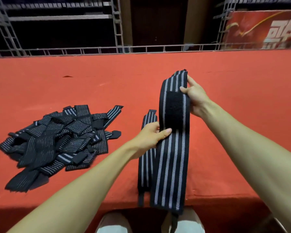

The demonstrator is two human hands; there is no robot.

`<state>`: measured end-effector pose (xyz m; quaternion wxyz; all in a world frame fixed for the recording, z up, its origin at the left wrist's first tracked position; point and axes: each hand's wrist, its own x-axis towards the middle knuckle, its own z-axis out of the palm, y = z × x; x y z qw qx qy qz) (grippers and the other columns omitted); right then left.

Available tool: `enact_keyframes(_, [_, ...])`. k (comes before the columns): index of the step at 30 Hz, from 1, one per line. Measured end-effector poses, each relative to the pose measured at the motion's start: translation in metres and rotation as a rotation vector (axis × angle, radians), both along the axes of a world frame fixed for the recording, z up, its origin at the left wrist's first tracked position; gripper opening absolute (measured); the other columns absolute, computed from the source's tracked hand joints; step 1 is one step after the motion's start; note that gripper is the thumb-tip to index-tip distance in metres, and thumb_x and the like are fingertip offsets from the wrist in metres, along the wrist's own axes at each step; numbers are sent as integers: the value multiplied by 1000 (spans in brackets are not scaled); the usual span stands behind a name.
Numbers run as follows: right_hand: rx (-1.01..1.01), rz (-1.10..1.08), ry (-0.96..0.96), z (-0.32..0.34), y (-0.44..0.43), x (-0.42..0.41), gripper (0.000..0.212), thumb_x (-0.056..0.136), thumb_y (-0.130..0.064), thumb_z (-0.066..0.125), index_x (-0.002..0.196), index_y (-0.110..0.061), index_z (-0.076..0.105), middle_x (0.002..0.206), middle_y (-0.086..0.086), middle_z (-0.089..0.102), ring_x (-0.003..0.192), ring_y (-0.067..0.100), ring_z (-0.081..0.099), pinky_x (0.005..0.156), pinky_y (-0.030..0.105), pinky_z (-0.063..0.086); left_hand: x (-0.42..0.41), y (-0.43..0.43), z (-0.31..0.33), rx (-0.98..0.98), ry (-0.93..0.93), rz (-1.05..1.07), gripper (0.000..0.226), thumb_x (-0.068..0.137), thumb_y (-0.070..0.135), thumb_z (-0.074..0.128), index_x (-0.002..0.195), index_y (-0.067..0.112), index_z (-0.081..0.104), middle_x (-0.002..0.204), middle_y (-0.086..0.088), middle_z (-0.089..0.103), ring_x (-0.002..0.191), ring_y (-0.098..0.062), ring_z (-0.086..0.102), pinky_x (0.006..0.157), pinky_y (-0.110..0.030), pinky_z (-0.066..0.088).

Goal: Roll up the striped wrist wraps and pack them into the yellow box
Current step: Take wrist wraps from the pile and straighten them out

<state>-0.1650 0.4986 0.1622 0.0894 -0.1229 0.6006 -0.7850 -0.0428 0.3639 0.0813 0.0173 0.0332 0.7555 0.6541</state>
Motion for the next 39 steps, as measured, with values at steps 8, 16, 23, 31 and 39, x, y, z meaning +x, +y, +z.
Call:
enact_keyframes(8, [252,65,-4,-73,-19,-73,60,99,8,36,145,-30,41,110,6,68,81,16,69,81,36,57,-61,-9,-70,-93,-143,95,29,99,27,53,102,-2,57,62,6,48,41,2,42,41,-12,33])
enact_keyframes(16, [393,12,-17,-149,-42,-149,59,97,11,38,145,-23,42,119,6,64,93,17,67,76,26,59,-108,-17,-126,-246,-203,196,28,95,31,59,82,7,56,57,12,42,48,0,42,53,-15,34])
enact_keyframes(23, [815,-90,80,-181,-48,-164,52,92,-8,59,142,-15,48,136,7,57,126,23,54,109,36,41,-112,-8,-132,-273,-206,330,30,92,37,58,99,8,59,79,0,66,72,-15,62,79,-37,52])
enact_keyframes(31, [1030,-82,72,-177,-2,-82,32,89,-15,61,118,-2,61,116,16,68,101,29,66,94,42,51,-48,-26,-105,-297,-172,203,36,92,8,57,128,11,56,84,6,67,76,-10,64,70,-24,54])
enact_keyframes(39, [1160,101,-146,-162,35,14,36,81,-31,78,77,0,61,78,14,71,50,22,64,54,32,59,17,-49,-105,-822,-283,337,20,93,31,58,93,11,61,89,-6,64,91,-26,61,73,-32,44])
